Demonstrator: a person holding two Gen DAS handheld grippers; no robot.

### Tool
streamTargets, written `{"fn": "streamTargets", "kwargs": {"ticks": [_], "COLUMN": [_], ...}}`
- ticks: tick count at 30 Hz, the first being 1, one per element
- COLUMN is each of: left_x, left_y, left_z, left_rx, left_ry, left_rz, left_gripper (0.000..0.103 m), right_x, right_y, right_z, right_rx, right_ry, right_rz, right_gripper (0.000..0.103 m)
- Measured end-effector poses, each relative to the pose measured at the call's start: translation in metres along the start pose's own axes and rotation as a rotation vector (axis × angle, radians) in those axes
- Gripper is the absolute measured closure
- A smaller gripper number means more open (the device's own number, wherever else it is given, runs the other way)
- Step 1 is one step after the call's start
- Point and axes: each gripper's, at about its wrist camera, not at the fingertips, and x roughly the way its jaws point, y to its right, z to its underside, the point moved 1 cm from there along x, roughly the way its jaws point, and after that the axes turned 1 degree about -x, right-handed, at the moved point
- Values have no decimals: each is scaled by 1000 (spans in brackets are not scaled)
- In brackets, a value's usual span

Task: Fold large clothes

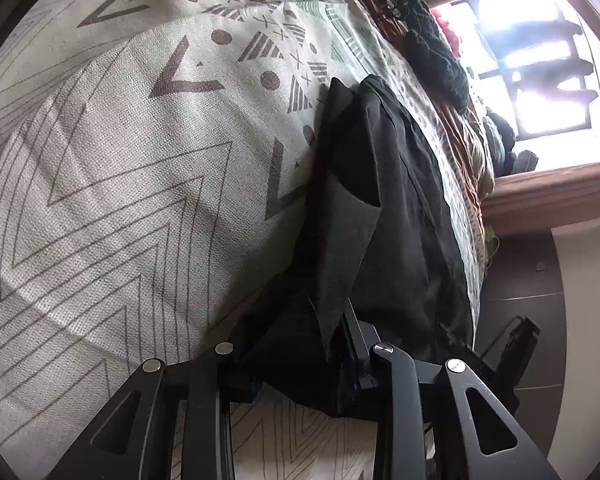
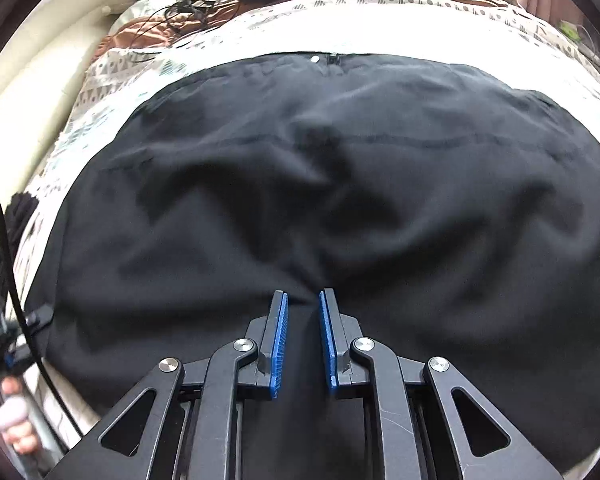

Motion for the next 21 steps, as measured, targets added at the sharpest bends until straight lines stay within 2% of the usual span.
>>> {"fn": "streamTargets", "kwargs": {"ticks": [7, 11, 16, 21], "left_x": [-4, -6, 3, 3], "left_y": [-2, 1, -7, -6], "left_z": [2, 4, 3, 4], "left_rx": [-31, -18, -69, -79], "left_ry": [14, 26, 36, 63], "left_rz": [27, 32, 32, 36], "left_gripper": [71, 71, 71, 72], "right_x": [19, 27, 36, 44], "right_y": [4, 5, 5, 3], "right_z": [-45, -61, -79, -91], "right_rx": [14, 20, 20, 13], "right_ry": [10, 16, 39, 50], "right_rz": [31, 45, 70, 106], "right_gripper": [89, 89, 90, 90]}}
